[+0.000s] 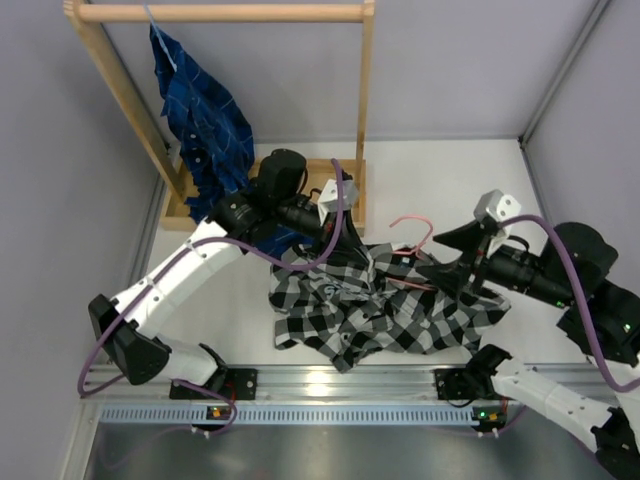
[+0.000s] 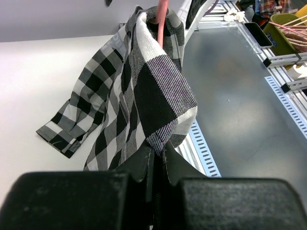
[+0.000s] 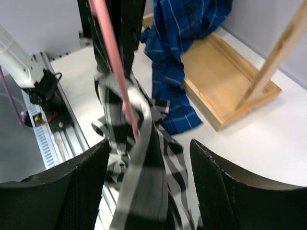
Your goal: Place the shirt on the hanger
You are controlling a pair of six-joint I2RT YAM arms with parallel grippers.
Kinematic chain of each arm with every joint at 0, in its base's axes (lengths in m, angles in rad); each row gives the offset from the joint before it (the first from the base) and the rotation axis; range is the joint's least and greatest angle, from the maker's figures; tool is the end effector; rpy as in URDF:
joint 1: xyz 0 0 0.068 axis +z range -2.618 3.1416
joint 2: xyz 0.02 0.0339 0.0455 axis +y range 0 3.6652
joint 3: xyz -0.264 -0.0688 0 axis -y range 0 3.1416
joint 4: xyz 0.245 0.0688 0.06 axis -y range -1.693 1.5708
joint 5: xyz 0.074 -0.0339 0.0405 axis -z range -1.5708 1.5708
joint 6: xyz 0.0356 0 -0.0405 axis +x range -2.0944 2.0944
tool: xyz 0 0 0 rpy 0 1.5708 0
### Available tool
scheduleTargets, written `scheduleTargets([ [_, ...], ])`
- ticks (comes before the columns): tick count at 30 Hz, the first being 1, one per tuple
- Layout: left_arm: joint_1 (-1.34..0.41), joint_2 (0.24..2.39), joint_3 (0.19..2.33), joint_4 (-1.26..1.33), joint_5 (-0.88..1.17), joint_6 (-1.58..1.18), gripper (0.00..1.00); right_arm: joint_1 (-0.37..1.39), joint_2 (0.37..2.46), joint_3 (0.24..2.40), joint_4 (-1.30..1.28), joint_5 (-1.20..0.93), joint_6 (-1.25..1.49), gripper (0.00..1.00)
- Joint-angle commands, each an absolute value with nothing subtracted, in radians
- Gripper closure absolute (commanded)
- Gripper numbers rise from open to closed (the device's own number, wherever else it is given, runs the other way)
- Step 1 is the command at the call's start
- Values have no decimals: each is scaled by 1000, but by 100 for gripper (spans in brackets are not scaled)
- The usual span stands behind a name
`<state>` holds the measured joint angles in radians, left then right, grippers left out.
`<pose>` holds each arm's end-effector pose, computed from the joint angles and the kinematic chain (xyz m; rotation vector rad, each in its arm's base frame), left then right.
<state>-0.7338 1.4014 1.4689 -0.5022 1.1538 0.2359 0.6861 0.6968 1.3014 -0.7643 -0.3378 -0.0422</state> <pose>0.1981 -0.2225 0.4129 1.5450 1.2812 -1.4605 0.0631 0.0669 0.4544 -0.8679 1.5575 0.7610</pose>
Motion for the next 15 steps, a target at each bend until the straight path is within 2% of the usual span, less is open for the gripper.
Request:
scheduleTargets([
  [1,-732,1348,1502,-535,1187,285,100,693,577,1315,-958,-274,-89,35],
  [5,-732,1333,1500,-535,1206,270,100,693,495,1345,-1104,-278,-124,35],
  [9,-733,1324,1514,-535,1224,244,100,693,506,1356,-1218,-284,-135,41],
  [15,-733,1309,1520,-538,1292,235,100,693,531,1295,-1131,-434,-166,43],
])
